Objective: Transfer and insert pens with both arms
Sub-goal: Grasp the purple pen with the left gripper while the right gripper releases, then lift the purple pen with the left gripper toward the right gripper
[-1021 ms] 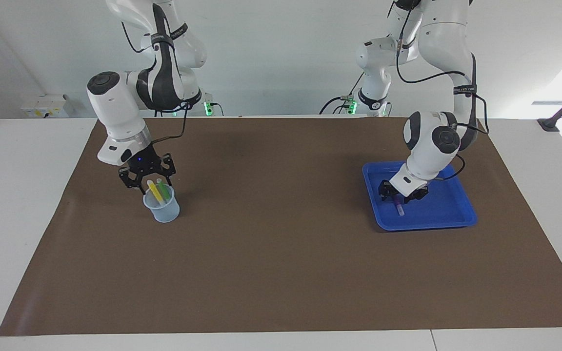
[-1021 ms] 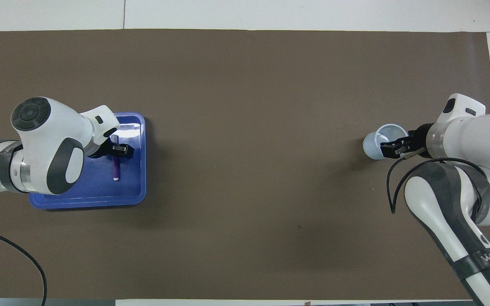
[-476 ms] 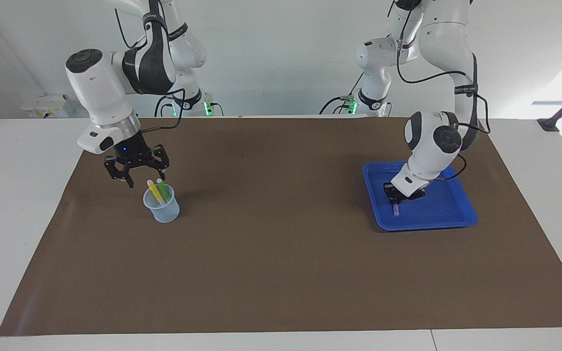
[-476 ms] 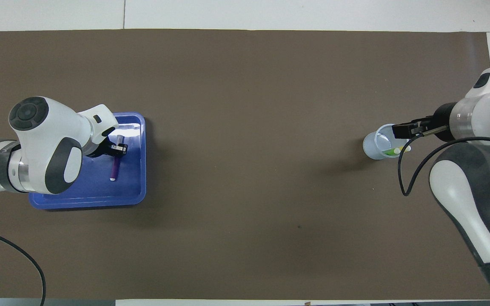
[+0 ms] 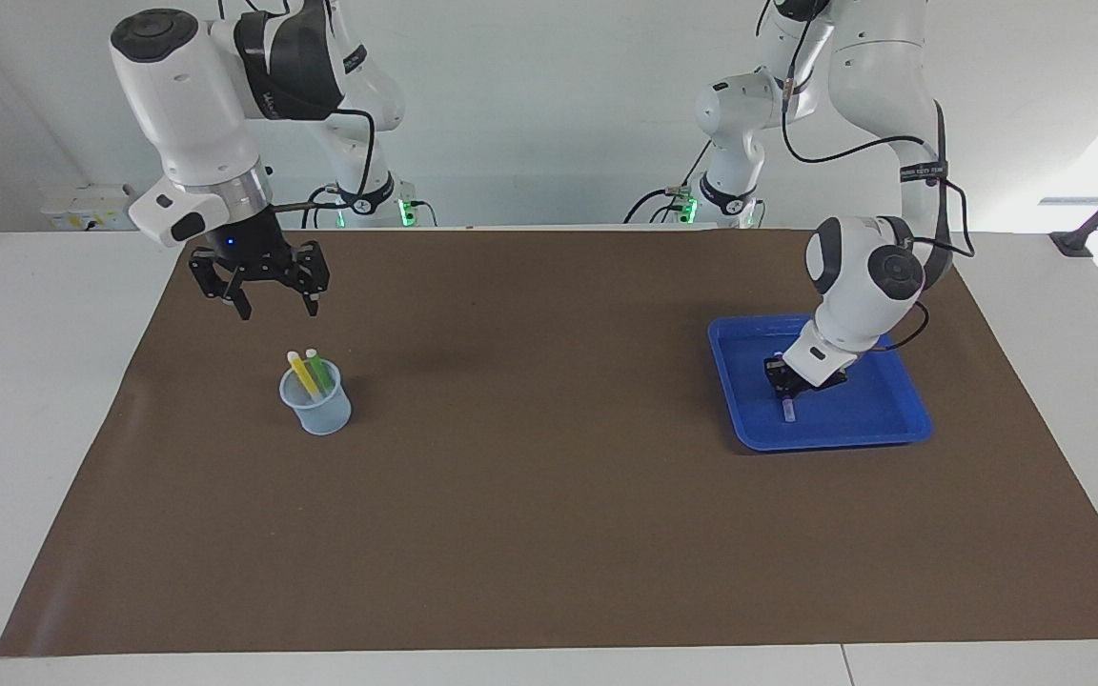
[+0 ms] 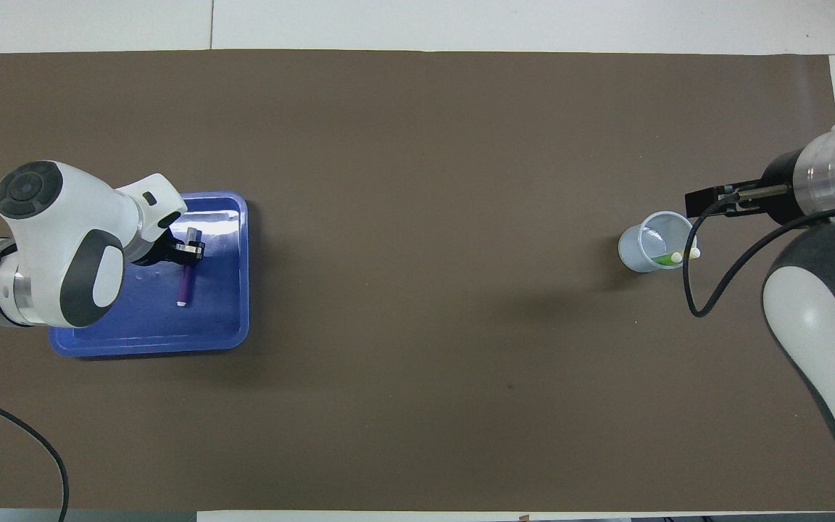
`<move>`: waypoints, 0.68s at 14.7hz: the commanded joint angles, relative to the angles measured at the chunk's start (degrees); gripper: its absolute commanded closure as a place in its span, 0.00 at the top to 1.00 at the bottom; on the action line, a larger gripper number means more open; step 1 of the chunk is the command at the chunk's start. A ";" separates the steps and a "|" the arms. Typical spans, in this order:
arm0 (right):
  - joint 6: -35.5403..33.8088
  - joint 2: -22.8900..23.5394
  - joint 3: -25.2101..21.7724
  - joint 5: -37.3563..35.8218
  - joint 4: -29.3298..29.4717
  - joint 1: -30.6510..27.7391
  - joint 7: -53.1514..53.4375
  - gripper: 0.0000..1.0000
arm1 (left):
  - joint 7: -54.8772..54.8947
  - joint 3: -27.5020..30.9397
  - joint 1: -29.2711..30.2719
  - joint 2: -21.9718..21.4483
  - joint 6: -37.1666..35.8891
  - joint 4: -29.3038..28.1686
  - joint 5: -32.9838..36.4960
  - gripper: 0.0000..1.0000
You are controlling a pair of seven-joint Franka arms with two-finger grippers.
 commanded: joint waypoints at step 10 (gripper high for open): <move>-11.46 3.11 -9.71 -0.84 11.37 12.51 5.93 0.89 | -41.42 -0.52 1.02 0.57 -28.34 22.76 -29.22 0.00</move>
